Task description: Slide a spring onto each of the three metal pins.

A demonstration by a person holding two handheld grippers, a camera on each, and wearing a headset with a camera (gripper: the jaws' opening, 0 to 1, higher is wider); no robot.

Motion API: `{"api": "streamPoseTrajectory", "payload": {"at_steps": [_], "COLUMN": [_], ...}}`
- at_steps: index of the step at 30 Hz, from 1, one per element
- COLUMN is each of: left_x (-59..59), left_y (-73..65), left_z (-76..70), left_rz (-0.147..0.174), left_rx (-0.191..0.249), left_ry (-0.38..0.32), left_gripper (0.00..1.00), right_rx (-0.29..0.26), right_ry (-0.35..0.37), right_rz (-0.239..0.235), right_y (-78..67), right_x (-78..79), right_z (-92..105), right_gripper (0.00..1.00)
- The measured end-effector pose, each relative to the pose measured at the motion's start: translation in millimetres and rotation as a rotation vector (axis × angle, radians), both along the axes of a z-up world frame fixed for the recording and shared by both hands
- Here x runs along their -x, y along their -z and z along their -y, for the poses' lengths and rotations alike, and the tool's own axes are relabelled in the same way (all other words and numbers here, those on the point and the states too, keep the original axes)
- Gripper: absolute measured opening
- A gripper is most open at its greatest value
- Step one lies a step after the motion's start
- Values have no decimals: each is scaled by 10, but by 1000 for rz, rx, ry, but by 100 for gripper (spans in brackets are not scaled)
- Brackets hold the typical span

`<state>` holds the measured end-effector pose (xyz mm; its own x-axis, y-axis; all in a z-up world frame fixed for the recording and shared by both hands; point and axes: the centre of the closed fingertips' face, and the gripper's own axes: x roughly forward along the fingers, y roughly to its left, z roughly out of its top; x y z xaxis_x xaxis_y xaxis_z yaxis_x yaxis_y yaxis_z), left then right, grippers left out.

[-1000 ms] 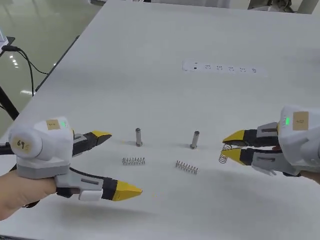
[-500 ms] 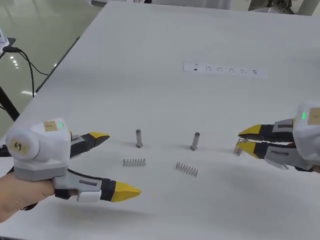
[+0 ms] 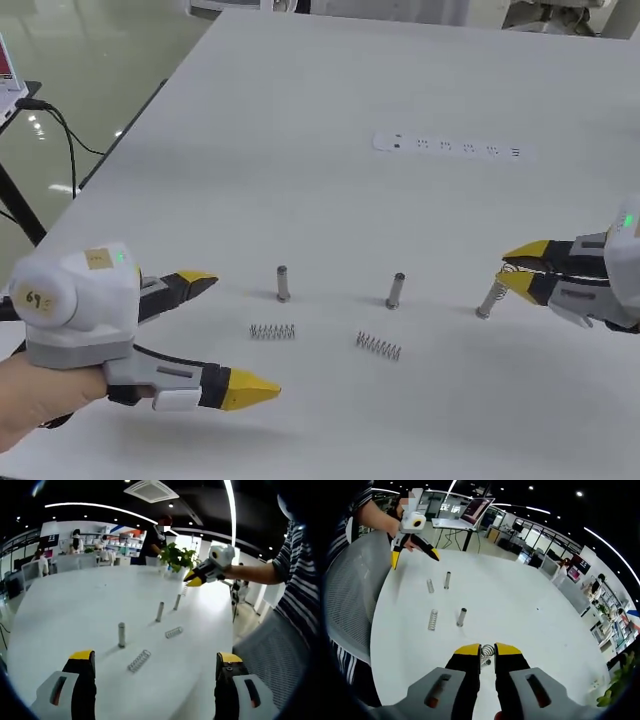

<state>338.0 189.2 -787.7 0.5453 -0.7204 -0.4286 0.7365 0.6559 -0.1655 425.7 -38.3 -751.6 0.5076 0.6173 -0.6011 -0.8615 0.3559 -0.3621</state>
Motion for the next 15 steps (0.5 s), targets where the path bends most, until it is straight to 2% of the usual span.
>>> {"api": "streamPoseTrajectory", "payload": {"at_steps": [3,15], "left_x": [8,-1], "left_y": [5,1], "left_z": [8,12], "left_rz": [-4,-3], "left_rx": [6,7], "left_ry": [-2,-2], "left_gripper": [98,98], "right_rx": [-3,-28], "right_ry": [40,90], "right_rz": [5,6], "right_y": [0,-29], "right_x": [-57,-153], "right_z": [38,98], "right_gripper": [7,7]}}
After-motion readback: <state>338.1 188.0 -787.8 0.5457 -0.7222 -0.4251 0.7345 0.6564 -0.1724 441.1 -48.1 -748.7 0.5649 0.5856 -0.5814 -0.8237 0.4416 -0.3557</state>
